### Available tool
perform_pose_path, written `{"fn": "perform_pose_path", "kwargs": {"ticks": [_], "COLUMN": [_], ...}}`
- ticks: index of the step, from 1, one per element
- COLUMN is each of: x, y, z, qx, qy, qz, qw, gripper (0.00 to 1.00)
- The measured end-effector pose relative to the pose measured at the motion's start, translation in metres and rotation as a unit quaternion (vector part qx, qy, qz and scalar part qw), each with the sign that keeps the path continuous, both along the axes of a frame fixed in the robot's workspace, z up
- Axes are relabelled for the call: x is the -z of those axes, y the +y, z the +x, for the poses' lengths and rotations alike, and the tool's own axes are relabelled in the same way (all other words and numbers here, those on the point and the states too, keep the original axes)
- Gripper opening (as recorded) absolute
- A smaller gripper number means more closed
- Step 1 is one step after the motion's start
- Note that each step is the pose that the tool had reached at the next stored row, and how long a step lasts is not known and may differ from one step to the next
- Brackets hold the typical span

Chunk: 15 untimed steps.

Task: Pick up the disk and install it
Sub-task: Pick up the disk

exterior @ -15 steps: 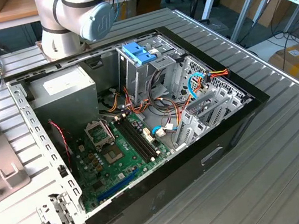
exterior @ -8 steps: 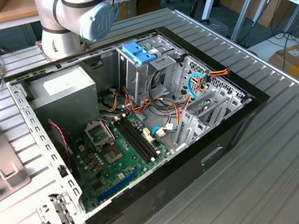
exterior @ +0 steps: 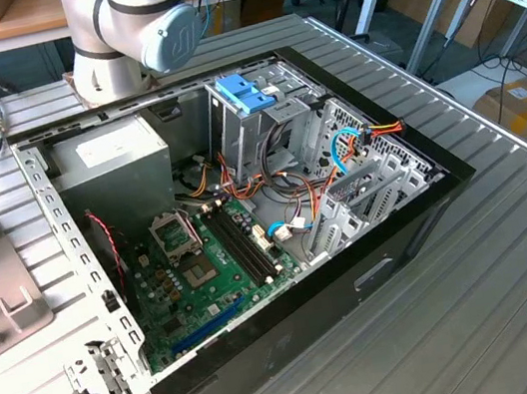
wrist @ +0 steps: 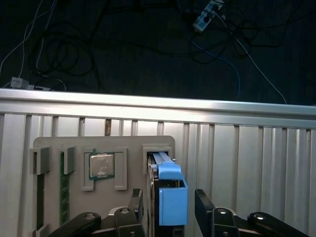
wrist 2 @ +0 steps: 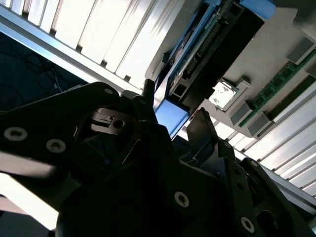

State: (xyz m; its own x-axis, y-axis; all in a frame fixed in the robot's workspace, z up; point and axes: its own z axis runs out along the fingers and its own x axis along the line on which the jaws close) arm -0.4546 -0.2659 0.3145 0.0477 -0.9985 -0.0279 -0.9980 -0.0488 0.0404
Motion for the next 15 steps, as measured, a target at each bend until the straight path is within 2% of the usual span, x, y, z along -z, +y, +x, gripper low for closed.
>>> {"fn": "perform_pose_path", "kwargs": {"ticks": [6, 15], "x": [0.0059, 0.0148], "y": [0.0000, 0.0000], "z": [-0.0005, -0.0061], "qx": [-0.003, -0.009], "qy": [0.0000, 0.0000], "qz": [0.0000, 0.0000], "qw": [1.00000, 0.99996], "gripper": [0.54, 0.54]}}
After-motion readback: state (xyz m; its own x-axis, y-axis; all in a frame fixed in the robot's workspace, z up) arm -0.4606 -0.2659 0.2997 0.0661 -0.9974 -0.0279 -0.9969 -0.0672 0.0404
